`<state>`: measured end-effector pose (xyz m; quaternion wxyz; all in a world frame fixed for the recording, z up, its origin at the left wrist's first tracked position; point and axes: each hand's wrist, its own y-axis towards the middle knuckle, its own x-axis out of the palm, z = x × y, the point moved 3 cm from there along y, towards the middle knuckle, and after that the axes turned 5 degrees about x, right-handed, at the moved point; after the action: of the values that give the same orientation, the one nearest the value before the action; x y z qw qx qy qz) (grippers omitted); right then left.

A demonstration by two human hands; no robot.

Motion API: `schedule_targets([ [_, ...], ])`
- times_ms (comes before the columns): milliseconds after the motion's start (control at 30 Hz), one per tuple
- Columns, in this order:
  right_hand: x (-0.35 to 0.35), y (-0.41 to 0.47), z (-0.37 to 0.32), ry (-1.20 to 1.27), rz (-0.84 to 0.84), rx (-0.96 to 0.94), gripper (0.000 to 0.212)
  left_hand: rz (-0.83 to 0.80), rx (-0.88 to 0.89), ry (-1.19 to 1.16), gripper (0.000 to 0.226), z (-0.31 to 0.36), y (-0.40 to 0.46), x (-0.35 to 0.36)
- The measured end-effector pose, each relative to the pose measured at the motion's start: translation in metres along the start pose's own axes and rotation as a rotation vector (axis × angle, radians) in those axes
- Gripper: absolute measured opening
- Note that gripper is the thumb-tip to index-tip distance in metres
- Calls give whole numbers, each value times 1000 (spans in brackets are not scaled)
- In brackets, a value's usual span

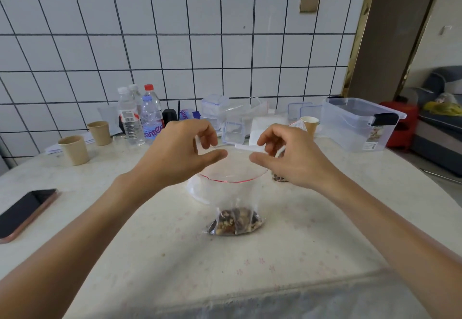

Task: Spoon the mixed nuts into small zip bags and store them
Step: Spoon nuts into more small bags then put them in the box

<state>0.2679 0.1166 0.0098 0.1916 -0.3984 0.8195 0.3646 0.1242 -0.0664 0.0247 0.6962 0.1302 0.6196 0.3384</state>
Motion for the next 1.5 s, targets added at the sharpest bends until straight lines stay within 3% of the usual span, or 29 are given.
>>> schedule_targets([
  [133,-6,-17,-17,-58,-15,-311,16,-115,224,-96,34,17,-14,-4],
  [300,3,-33,-20,-343,-198,-511,26,-182,390,253,44,16,-30,8],
  [400,13,-29,-15,-623,-243,-588,36,-232,378,358,29,9,-29,15],
  [500,14,-21,-13,-788,-263,-596,22,-235,356,373,14,3,-23,11],
  [567,10,-15,-18,-783,-269,-604,16,-256,352,333,28,1,-17,5],
  [667,5,-6,-30,-730,-327,-560,18,-318,369,224,47,1,-5,-3],
  [900,9,11,-42,-458,-533,-305,22,-468,321,-13,47,3,7,2],
  [1033,8,16,-35,-382,-531,-241,16,-447,301,-28,45,0,7,-1],
  [1233,-6,16,-28,-539,-476,-318,27,-373,281,7,38,-13,10,-14],
  [1333,-7,14,-34,-618,-443,-386,30,-342,276,-95,35,-14,12,-15],
  [1500,-18,16,-33,-553,-378,-373,27,-248,247,-254,33,-18,10,-13],
])
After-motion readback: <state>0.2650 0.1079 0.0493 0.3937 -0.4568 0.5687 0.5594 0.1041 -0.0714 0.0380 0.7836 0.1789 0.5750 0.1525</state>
